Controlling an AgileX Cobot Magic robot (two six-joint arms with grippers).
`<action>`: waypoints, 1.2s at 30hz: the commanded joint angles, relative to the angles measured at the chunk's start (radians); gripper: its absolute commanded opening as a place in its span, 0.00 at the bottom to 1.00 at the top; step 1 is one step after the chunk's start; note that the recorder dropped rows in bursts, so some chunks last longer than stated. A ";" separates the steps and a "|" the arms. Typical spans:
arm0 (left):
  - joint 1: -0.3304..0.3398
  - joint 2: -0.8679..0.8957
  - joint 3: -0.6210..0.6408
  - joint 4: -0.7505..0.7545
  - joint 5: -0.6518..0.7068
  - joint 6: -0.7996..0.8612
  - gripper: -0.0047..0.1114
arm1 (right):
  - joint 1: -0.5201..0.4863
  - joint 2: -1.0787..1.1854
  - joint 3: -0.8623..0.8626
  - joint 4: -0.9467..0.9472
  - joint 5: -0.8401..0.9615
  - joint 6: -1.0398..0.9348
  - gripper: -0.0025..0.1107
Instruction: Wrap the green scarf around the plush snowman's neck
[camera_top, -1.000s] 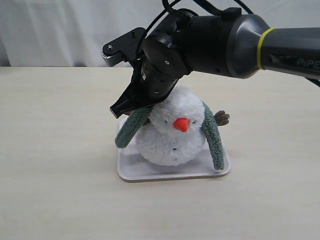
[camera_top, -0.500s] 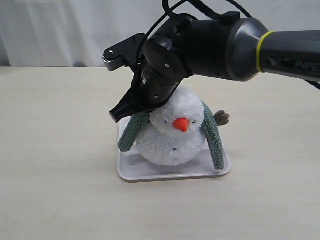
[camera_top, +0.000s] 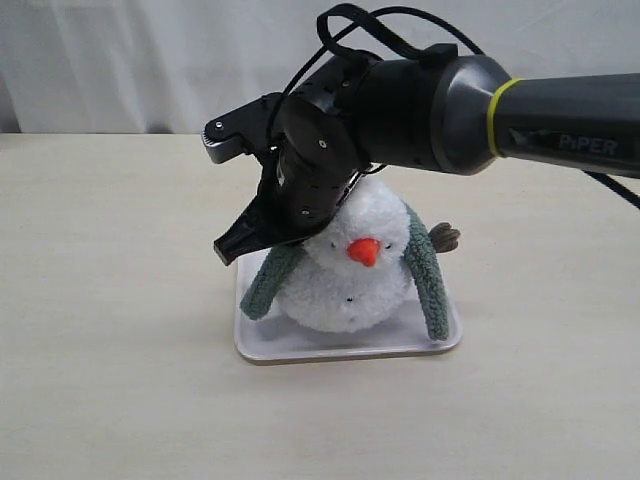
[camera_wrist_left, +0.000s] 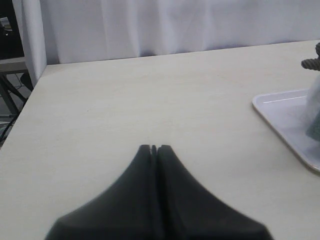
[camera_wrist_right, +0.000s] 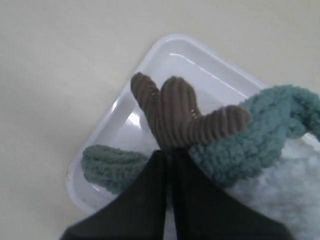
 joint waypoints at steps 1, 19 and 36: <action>0.002 -0.002 0.004 -0.001 -0.009 -0.002 0.04 | 0.000 -0.003 0.001 0.078 0.054 -0.094 0.06; 0.002 -0.002 0.004 -0.001 -0.009 -0.002 0.04 | 0.148 -0.077 0.022 0.247 0.025 -0.186 0.44; 0.002 -0.002 0.004 -0.001 -0.009 -0.002 0.04 | 0.169 -0.255 0.022 -0.151 0.097 0.212 0.44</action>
